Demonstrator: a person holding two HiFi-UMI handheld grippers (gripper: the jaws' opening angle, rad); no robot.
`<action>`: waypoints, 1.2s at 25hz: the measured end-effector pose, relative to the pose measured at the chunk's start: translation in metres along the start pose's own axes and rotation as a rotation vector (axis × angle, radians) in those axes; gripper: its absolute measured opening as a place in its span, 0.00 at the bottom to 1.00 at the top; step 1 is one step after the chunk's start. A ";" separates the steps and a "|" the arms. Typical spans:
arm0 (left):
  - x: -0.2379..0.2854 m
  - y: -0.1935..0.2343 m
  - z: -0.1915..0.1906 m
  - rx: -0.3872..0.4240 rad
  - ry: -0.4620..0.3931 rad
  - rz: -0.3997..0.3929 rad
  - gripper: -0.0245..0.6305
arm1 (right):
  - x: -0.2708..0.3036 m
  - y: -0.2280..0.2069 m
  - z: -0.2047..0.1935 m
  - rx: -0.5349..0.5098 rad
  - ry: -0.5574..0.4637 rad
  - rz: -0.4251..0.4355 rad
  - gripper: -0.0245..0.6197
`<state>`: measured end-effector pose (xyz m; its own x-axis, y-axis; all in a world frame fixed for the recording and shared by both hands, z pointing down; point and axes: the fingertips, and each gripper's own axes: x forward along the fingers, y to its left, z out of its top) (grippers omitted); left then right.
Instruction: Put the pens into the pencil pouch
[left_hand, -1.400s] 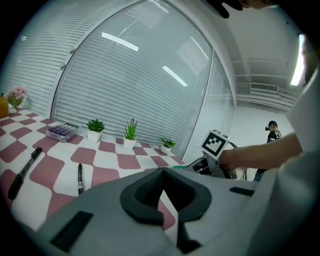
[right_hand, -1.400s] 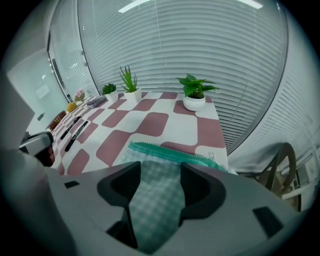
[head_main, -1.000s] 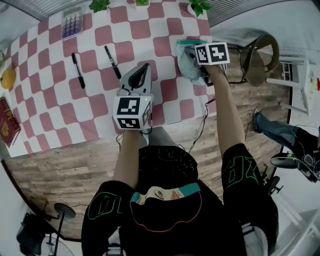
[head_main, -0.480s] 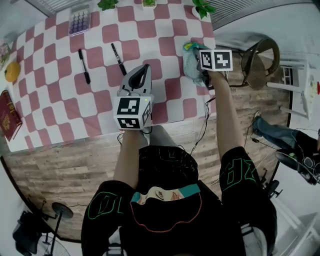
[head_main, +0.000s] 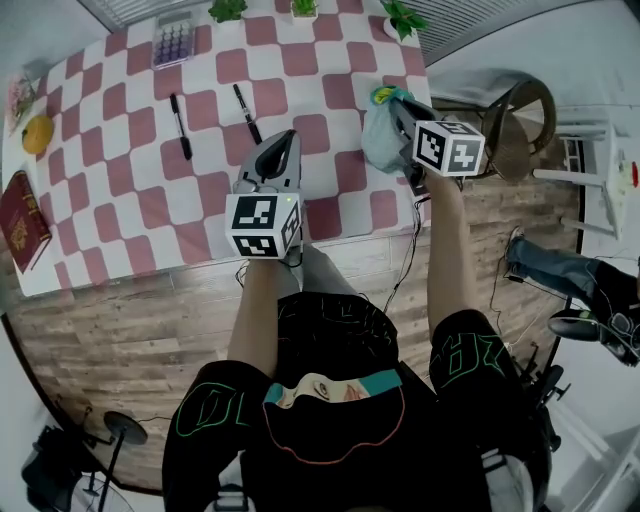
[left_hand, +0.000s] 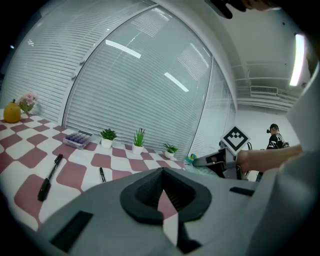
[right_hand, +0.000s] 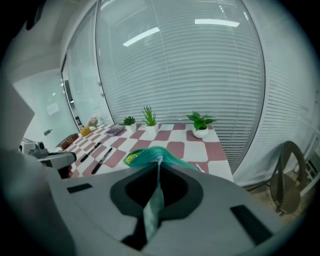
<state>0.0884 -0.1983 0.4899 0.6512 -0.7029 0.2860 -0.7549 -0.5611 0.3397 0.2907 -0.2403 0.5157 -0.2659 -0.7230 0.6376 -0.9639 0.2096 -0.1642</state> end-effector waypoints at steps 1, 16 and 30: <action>-0.003 0.000 0.002 0.003 -0.007 0.000 0.04 | -0.006 0.005 0.004 0.000 -0.031 0.009 0.06; -0.068 0.018 0.055 0.057 -0.157 0.025 0.04 | -0.065 0.121 0.059 -0.075 -0.393 0.297 0.06; -0.115 0.023 0.114 0.207 -0.275 -0.098 0.04 | -0.103 0.239 0.094 -0.304 -0.556 0.651 0.06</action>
<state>-0.0126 -0.1803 0.3633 0.6973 -0.7168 0.0001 -0.7080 -0.6887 0.1565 0.0860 -0.1780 0.3402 -0.8016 -0.5975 0.0202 -0.5958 0.7957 -0.1093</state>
